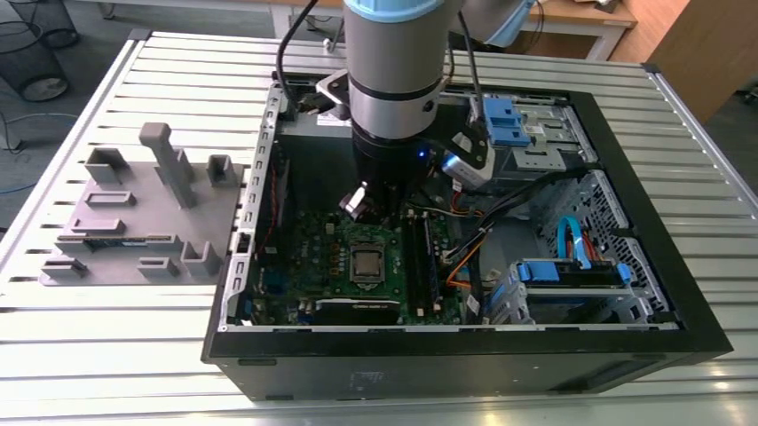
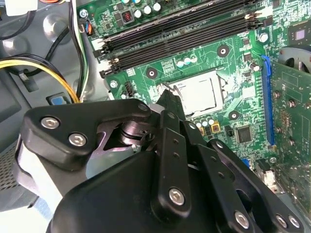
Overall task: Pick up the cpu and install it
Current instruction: 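Install the first cpu locking lever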
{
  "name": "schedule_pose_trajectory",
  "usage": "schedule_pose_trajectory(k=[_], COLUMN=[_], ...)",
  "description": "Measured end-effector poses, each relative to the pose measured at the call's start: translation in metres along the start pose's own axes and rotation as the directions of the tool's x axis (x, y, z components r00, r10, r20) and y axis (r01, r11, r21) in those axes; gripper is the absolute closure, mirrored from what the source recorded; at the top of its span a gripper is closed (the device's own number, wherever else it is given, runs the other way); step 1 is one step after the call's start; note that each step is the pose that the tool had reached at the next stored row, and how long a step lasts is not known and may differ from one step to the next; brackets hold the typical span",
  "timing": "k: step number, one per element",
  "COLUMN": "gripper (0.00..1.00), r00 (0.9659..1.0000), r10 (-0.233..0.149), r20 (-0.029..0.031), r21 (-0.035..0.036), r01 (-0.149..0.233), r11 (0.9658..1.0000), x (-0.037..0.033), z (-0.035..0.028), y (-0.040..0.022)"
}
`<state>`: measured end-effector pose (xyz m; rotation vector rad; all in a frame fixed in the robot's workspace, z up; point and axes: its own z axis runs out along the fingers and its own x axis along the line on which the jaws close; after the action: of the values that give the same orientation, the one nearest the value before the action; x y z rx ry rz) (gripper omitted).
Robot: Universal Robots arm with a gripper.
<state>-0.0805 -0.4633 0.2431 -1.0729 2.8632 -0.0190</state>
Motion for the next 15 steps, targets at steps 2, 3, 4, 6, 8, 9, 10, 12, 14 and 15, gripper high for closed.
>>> schedule_pose_trajectory(k=[2, 3, 4, 6, 8, 9, 10, 12, 14, 15], gripper=[0.89, 0.89, 0.89, 0.89, 0.89, 0.89, 0.89, 0.89, 0.89, 0.89], r00=[1.0, 1.0, 0.9999, 0.9999, 0.9997, 0.9996, 0.9996, 0.9993, 0.9991, 0.9989], r10=[0.006, 0.008, 0.011, 0.017, 0.024, 0.027, 0.03, 0.036, 0.043, 0.047], r20=[-0.0004, -0.0006, -0.0005, -0.0007, -0.001, -0.0011, -0.001, -0.0015, -0.0019, -0.002], r21=[0.0005, 0.0007, 0.0009, 0.0013, 0.0018, 0.002, 0.0022, 0.0027, 0.0033, 0.0036], r01=[-0.006, -0.008, -0.011, -0.017, -0.024, -0.027, -0.03, -0.036, -0.043, -0.047], r11=[1.0, 1.0, 0.9999, 0.9999, 0.9997, 0.9996, 0.9995, 0.9993, 0.9991, 0.9989], x=[0.0009, 0.0014, 0.0018, 0.0029, 0.0039, 0.0043, 0.0047, 0.0055, 0.006, 0.0064], z=[0.0024, 0.0035, 0.0046, 0.0064, 0.0083, 0.0092, 0.0101, 0.0119, 0.0139, 0.0149], y=[-0.0007, -0.0011, -0.0016, -0.0025, -0.0034, -0.0038, -0.0042, -0.0047, -0.0052, -0.0053])
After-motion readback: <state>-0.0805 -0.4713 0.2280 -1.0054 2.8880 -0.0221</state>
